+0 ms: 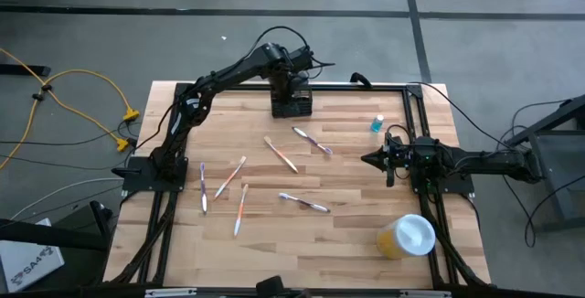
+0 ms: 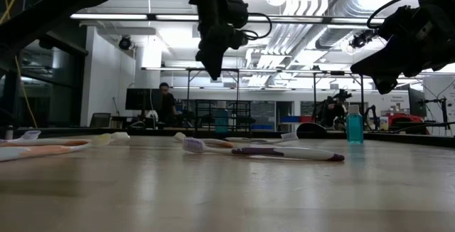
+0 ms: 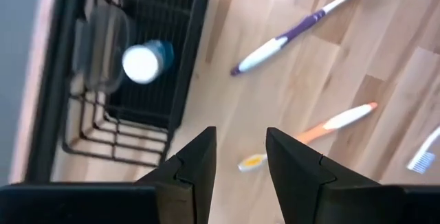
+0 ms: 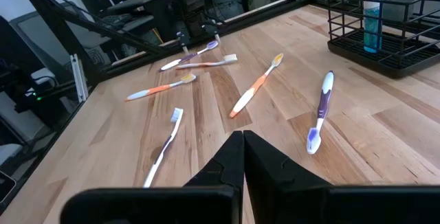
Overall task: Pick & Place toothbrushing station
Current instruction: Put the blue mouthwash into the wire organizer
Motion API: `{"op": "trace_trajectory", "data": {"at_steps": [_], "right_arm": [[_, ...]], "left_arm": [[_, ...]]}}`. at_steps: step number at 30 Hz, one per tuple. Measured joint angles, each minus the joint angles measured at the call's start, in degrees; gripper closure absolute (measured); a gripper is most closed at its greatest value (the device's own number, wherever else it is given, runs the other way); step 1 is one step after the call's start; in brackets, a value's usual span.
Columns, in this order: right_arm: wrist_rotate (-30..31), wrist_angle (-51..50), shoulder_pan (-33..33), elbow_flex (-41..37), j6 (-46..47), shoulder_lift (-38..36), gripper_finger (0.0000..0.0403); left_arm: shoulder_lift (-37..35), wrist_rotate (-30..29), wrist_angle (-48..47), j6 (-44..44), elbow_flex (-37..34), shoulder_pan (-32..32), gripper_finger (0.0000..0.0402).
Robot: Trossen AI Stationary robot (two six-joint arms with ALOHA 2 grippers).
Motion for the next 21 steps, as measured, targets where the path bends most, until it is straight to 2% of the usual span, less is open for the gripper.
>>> {"op": "trace_trajectory", "data": {"at_steps": [5, 21], "right_arm": [[0.0, -0.01, -0.02, 0.0, -0.02, 0.0, 0.0401], [0.0, 0.01, -0.01, 0.0, -0.01, 0.0, 0.0401]], "left_arm": [[-0.12, 1.07, -1.48, -1.72, 0.0, -0.89, 0.0278], [-2.98, -1.21, -1.71, -5.6, -0.05, -7.36, 0.0278]]}}
